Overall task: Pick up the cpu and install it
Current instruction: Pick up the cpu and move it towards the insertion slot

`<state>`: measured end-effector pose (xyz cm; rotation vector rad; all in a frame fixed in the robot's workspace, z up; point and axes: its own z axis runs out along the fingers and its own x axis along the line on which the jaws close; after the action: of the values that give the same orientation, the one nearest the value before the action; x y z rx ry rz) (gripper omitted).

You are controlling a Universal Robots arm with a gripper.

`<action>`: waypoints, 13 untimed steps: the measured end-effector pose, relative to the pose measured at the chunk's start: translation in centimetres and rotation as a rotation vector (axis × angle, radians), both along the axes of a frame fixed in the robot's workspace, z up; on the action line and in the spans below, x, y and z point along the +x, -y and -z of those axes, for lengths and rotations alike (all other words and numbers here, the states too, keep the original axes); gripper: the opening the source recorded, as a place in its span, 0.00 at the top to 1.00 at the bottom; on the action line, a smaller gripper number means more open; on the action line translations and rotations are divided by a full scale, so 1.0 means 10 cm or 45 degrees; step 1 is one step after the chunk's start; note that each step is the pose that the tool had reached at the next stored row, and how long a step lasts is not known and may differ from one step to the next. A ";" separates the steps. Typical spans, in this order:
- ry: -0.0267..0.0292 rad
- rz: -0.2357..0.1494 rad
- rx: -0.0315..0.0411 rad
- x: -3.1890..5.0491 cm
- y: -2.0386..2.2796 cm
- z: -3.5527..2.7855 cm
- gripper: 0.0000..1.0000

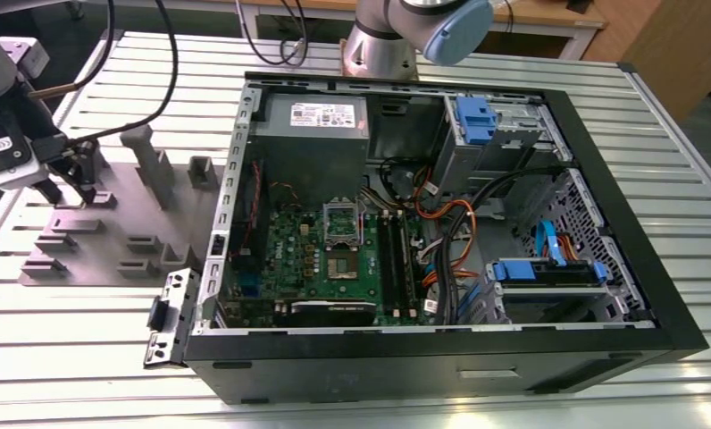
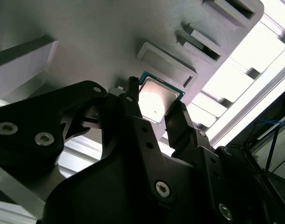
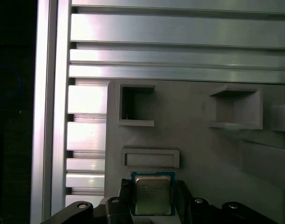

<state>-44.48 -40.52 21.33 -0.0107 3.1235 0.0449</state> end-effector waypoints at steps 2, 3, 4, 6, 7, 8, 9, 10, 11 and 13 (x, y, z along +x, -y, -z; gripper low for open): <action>0.0001 0.000 0.0000 0.000 0.000 -0.004 0.53; 0.0002 0.000 0.0000 0.000 0.000 -0.006 0.53; 0.0000 0.000 0.0000 0.000 0.000 -0.009 0.53; 0.0000 0.000 -0.0001 0.000 0.000 -0.015 0.53; 0.0000 0.000 -0.0001 0.000 0.000 -0.017 0.53; 0.0000 0.000 -0.0001 0.000 0.000 -0.018 0.53; 0.0000 0.000 -0.0001 0.000 0.000 -0.020 0.53; 0.0001 0.000 0.0000 0.000 0.000 -0.021 0.53; 0.0000 0.000 -0.0001 0.000 0.000 -0.024 0.53; 0.0000 0.000 -0.0001 0.000 0.000 -0.027 0.53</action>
<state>-44.48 -40.52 21.60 -0.0108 3.1235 0.0448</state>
